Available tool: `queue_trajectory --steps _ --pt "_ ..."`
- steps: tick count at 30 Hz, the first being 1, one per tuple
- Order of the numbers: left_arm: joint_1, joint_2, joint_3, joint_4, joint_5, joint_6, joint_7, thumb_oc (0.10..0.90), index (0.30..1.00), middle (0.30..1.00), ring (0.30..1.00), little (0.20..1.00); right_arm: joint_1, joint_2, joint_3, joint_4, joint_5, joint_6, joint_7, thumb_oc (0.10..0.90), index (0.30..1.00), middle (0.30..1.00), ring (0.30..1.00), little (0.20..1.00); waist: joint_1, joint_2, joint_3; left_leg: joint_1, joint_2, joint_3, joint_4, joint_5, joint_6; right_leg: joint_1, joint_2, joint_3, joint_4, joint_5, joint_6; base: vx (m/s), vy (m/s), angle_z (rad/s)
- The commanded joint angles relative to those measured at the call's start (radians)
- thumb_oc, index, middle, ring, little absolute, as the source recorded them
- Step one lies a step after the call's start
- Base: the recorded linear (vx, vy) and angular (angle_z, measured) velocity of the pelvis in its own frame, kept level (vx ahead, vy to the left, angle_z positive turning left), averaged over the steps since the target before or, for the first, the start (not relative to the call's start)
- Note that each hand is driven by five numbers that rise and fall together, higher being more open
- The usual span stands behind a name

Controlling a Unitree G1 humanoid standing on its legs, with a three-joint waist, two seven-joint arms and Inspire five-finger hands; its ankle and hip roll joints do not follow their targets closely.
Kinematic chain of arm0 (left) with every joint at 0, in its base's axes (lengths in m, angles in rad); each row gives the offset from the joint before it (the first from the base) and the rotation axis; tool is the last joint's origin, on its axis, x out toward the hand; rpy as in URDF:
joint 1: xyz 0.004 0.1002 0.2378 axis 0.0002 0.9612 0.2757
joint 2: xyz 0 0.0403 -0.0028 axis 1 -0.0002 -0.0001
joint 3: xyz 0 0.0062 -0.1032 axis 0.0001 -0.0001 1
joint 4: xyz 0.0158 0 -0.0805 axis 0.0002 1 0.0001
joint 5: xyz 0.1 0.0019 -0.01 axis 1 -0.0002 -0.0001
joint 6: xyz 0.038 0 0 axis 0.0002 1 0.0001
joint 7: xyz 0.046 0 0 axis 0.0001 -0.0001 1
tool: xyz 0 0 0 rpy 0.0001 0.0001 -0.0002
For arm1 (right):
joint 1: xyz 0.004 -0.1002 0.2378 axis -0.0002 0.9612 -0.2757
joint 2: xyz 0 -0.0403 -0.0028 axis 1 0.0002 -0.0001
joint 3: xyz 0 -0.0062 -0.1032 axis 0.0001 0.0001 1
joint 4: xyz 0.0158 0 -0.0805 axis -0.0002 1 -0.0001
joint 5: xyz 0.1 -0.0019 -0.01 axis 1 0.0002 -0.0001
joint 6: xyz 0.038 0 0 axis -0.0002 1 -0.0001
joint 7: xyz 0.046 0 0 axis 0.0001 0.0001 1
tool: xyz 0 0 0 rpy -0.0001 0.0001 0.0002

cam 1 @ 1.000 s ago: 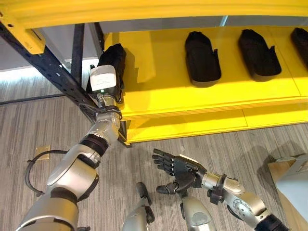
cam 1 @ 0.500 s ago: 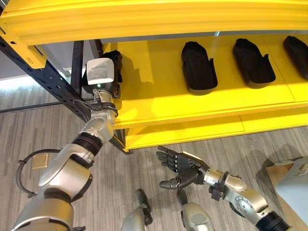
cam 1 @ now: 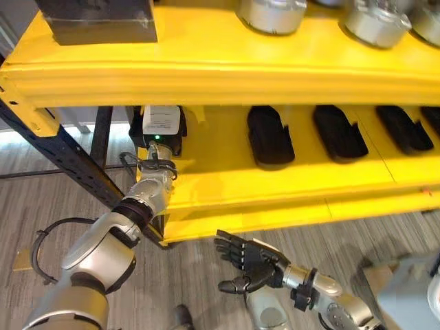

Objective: Move parts from the plastic box to the shelf.

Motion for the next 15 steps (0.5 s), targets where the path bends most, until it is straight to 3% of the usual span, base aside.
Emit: queue_trajectory --steps 1,4,12,15 --pt "-0.164 0.073 0.037 -0.033 0.011 -0.026 0.128 0.4 0.3 0.3 0.3 0.3 -0.032 -0.049 -0.043 -0.133 0.029 -0.051 0.018 0.9 1.0 1.0 1.0 1.0 -0.028 0.031 -0.02 0.036 0.037 0.043 -0.056 0.033 0.027 0.059 -0.071 0.01 0.041 -0.101 0.07 0.06 -0.128 0.01" --pt "-0.142 0.097 0.043 -0.059 -0.018 -0.025 0.131 0.4 0.3 0.3 0.3 0.3 -0.035 -0.079 -0.058 -0.161 0.039 -0.027 0.024 0.9 1.0 1.0 1.0 1.0 -0.038 0.046 -0.013 0.056 0.057 0.03 -0.103 0.066 0.015 0.069 -0.056 -0.006 0.057 -0.127 0.05 0.09 -0.111 0.24" --pt "-0.131 0.098 0.062 -0.058 -0.06 -0.003 0.126 0.4 0.3 0.3 0.3 0.3 -0.033 -0.099 -0.06 -0.153 0.021 -0.027 0.05 0.9 1.0 1.0 1.0 1.0 -0.064 0.067 0.002 0.051 0.062 0.029 -0.085 0.06 0.008 0.041 -0.035 0.012 0.126 -0.171 0.035 0.02 0.014 -0.02" --pt "-0.16 0.066 0.054 -0.028 -0.113 0.054 0.125 0.4 0.3 0.3 0.3 0.3 -0.081 -0.097 -0.06 -0.147 0.025 -0.027 0.05 0.9 1.0 1.0 1.0 1.0 -0.078 0.071 0.036 0.026 0.053 0.02 -0.078 0.056 0.006 0.006 -0.027 0.027 0.148 -0.181 0.031 -0.17 0.066 -0.06"
